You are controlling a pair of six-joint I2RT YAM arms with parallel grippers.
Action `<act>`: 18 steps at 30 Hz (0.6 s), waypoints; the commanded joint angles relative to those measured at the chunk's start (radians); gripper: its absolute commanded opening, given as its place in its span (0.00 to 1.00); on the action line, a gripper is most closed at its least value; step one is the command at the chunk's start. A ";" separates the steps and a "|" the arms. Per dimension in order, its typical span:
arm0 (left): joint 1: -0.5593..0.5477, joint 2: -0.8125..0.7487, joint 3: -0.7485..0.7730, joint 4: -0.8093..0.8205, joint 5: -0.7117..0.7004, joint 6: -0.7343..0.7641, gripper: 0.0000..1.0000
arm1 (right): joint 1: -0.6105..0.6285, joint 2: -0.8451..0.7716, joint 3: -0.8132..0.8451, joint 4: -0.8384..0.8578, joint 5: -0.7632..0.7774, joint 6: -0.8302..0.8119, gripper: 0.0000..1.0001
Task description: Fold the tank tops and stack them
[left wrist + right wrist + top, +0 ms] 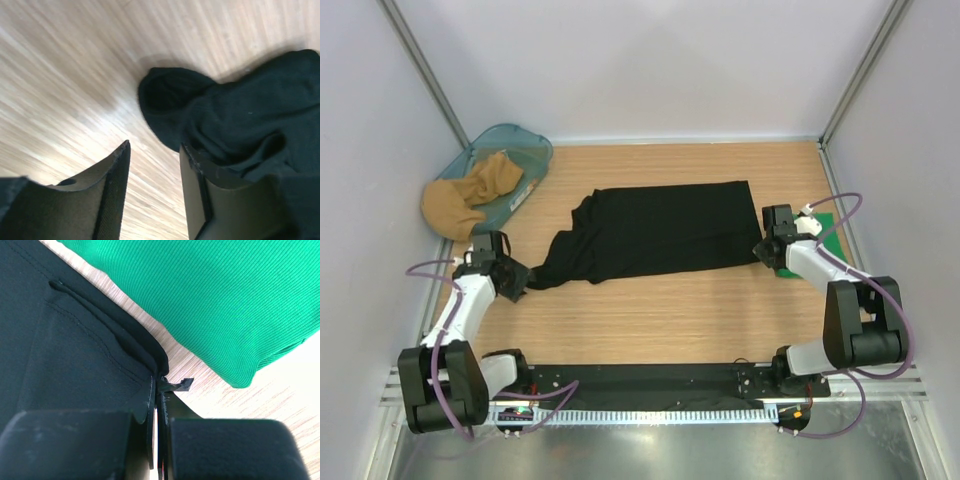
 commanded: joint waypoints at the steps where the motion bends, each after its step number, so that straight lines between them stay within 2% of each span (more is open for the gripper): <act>1: 0.007 -0.008 -0.038 0.026 -0.025 -0.043 0.43 | -0.001 0.009 -0.004 0.029 0.044 0.009 0.01; 5: 0.007 0.007 -0.075 0.109 -0.025 -0.074 0.30 | 0.002 0.018 -0.004 0.033 0.036 0.008 0.01; 9: 0.007 0.078 -0.054 0.157 -0.040 -0.074 0.38 | 0.000 0.020 -0.006 0.036 0.032 0.002 0.01; 13: 0.007 0.156 -0.037 0.215 -0.044 -0.075 0.41 | 0.000 0.018 -0.007 0.038 0.027 0.000 0.01; 18: 0.007 0.240 -0.034 0.285 -0.053 -0.089 0.40 | -0.003 0.017 -0.009 0.039 0.028 -0.001 0.01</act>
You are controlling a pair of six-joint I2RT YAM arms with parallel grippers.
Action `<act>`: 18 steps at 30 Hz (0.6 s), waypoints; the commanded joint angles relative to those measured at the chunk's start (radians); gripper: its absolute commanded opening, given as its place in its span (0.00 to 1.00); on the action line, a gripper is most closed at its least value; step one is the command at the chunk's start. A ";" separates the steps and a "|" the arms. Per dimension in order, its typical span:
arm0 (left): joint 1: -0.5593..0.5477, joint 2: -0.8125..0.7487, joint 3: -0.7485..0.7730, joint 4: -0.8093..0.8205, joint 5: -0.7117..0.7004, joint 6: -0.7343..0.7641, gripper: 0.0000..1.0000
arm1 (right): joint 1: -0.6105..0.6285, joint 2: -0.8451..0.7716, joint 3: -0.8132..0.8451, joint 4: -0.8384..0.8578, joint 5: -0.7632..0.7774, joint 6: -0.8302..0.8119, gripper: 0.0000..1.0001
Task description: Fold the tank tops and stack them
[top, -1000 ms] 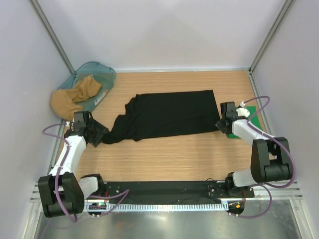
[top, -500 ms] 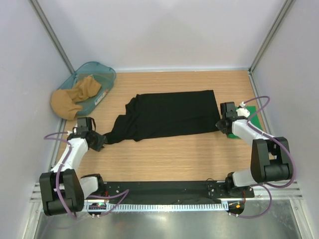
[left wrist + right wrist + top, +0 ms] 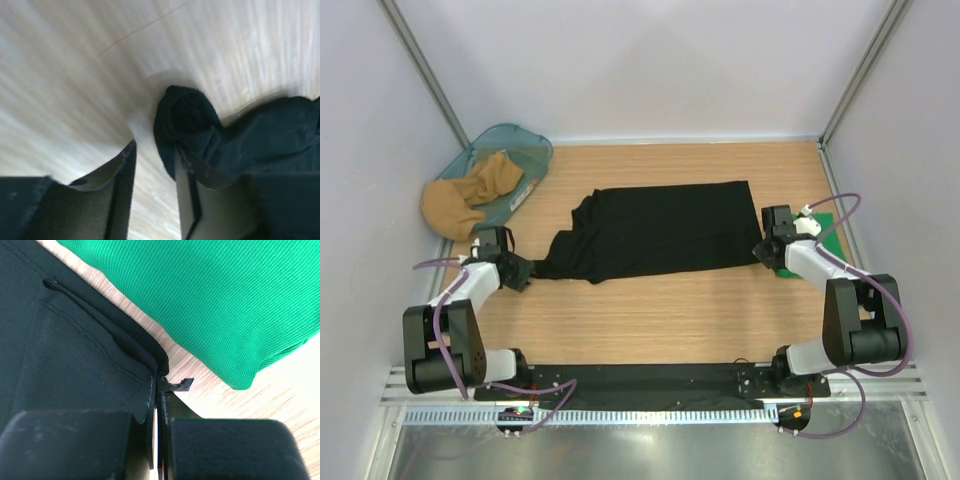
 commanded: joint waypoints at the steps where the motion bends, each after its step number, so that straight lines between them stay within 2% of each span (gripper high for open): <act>1: 0.005 0.058 -0.006 0.080 -0.044 -0.016 0.36 | -0.001 -0.001 -0.008 0.031 0.029 0.000 0.01; 6: 0.005 0.102 -0.010 0.126 -0.093 -0.040 0.28 | -0.003 0.004 -0.006 0.036 0.020 -0.002 0.01; 9: 0.005 0.148 0.000 0.156 -0.108 -0.068 0.12 | -0.004 0.004 -0.008 0.041 0.014 -0.002 0.01; 10: 0.005 0.177 0.003 0.178 -0.111 -0.071 0.00 | -0.004 0.004 -0.008 0.041 0.015 -0.002 0.01; 14: 0.005 0.190 0.040 0.141 -0.139 -0.069 0.00 | -0.003 -0.006 -0.012 0.036 0.022 -0.007 0.01; 18: 0.003 0.098 0.063 -0.056 -0.260 -0.106 0.00 | -0.003 -0.013 -0.020 0.036 0.023 -0.004 0.01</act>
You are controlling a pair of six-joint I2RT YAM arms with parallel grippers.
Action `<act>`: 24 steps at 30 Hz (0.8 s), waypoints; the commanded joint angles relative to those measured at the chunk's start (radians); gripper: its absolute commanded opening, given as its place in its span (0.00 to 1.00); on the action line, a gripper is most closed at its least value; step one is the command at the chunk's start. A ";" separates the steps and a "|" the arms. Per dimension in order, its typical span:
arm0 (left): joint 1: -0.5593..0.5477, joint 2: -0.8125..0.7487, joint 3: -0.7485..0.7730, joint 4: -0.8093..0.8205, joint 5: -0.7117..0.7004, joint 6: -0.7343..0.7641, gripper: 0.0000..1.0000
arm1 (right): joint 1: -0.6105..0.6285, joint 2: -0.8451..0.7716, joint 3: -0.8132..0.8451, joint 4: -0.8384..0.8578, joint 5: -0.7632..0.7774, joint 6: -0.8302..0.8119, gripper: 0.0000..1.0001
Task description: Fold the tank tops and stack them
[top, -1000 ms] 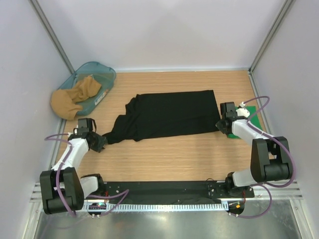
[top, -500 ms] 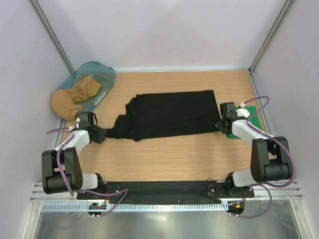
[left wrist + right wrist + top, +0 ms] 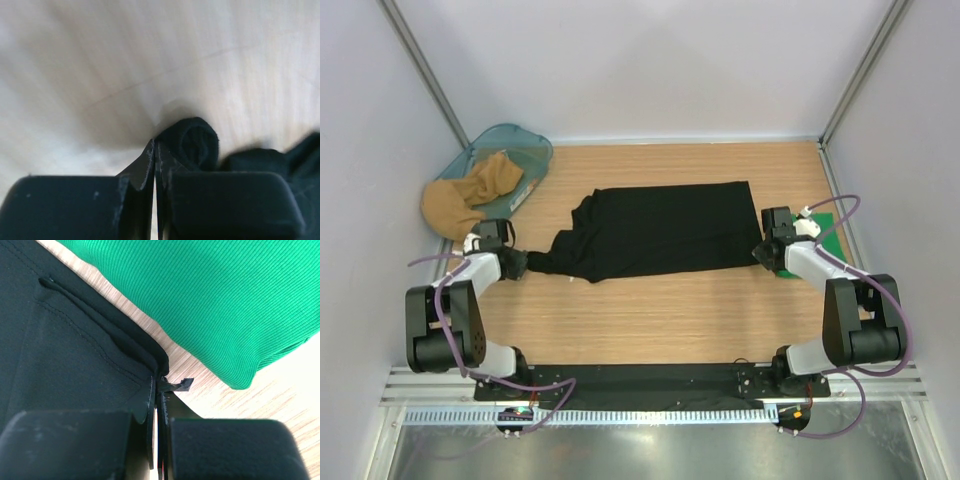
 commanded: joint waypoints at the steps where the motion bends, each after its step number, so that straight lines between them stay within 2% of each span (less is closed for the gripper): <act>1: 0.006 -0.068 0.015 -0.302 -0.188 -0.032 0.00 | -0.002 -0.015 -0.007 0.025 0.023 -0.005 0.01; 5: 0.004 -0.263 -0.004 -0.375 -0.191 -0.043 0.00 | -0.002 -0.013 -0.007 0.033 0.013 -0.005 0.01; 11: 0.004 -0.420 0.002 -0.419 -0.207 -0.081 0.00 | -0.002 -0.009 -0.004 0.031 0.007 -0.008 0.01; 14: 0.005 -0.378 0.063 -0.458 -0.214 -0.107 0.00 | -0.001 -0.010 -0.004 0.030 0.009 -0.011 0.01; 18: 0.006 -0.192 0.240 -0.572 -0.224 -0.132 0.00 | -0.001 -0.018 -0.010 0.025 0.013 -0.011 0.01; 23: 0.007 -0.029 0.394 -0.648 -0.271 -0.127 0.01 | -0.002 -0.041 -0.016 -0.004 0.014 -0.008 0.01; 24: 0.007 -0.015 0.416 -0.668 -0.282 -0.129 0.04 | -0.002 -0.053 -0.015 -0.010 0.017 -0.006 0.01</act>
